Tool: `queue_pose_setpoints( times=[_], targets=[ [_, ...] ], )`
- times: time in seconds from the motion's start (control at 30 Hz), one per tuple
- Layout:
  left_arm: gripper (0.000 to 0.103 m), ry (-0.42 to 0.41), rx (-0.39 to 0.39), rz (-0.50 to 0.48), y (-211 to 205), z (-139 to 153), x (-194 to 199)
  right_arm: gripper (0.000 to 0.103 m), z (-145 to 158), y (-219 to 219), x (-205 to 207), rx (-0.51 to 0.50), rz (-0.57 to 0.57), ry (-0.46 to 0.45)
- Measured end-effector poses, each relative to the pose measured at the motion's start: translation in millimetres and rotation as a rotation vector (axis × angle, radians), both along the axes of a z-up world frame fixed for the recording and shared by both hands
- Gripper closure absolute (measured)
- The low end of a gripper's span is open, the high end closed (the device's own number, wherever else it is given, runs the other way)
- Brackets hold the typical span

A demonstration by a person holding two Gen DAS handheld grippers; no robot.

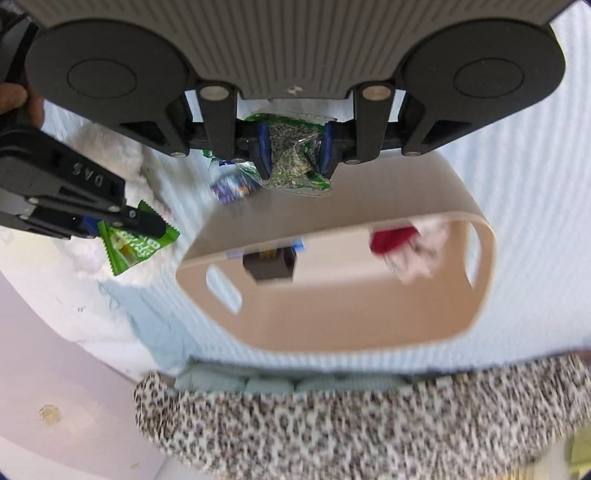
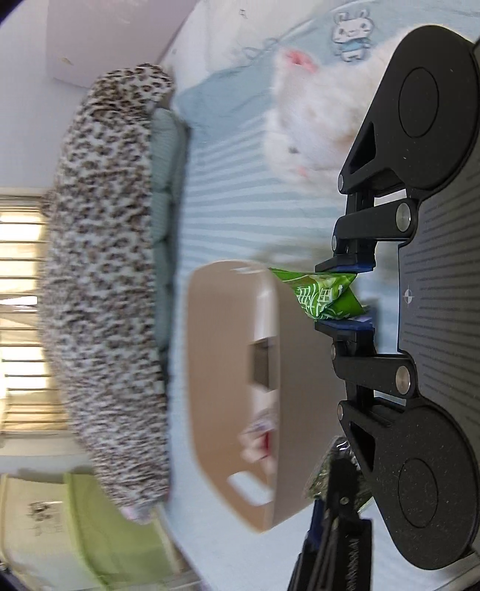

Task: Organize objects
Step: 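Lift both items over the basket and open both tools to drop them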

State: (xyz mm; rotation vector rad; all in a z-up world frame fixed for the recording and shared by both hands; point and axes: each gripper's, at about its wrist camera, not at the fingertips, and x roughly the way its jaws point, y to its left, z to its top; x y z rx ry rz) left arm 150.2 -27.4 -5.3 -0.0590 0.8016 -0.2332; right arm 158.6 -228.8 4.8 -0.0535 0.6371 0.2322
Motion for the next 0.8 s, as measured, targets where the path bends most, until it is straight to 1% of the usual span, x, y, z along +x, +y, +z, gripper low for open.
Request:
queue_pose_setpoints(
  times=[0.2, 0.27, 0.43, 0.5, 0.6, 0.73, 0.8],
  targets=[
    [0.074, -0.127, 0.033, 0.064, 11.5, 26.1, 6.9, 0.081, 30.6, 8.0, 7.3, 0.07, 0.005, -0.098],
    [0.074, -0.164, 0.045, 0.099, 16.2, 31.0, 14.0, 0.081, 35.4, 14.0, 12.0, 0.087, 0.009, -0.122],
    [0.074, -0.263, 0.115, 0.186, 22.7, 39.0, 38.8, 0.081, 40.3, 34.0, 29.9, 0.113, 0.026, -0.17],
    [0.074, -0.266, 0.135, 0.215, 24.8, 34.6, 49.8, 0.081, 39.6, 42.6, 39.5, 0.121, 0.026, -0.182],
    [0.074, -0.235, 0.166, 0.246, 26.5, 18.6, 68.9, 0.081, 35.2, 55.5, 51.9, 0.136, 0.036, -0.175],
    [0.074, -0.171, 0.19, 0.273, 35.0, -2.1, 90.8, 0.081, 21.8, 70.4, 66.8, 0.115, 0.046, -0.137],
    [0.074, -0.139, 0.196, 0.28, 39.7, -11.1, 99.5, 0.081, 12.1, 75.4, 74.1, 0.102, 0.043, -0.103]
  ],
)
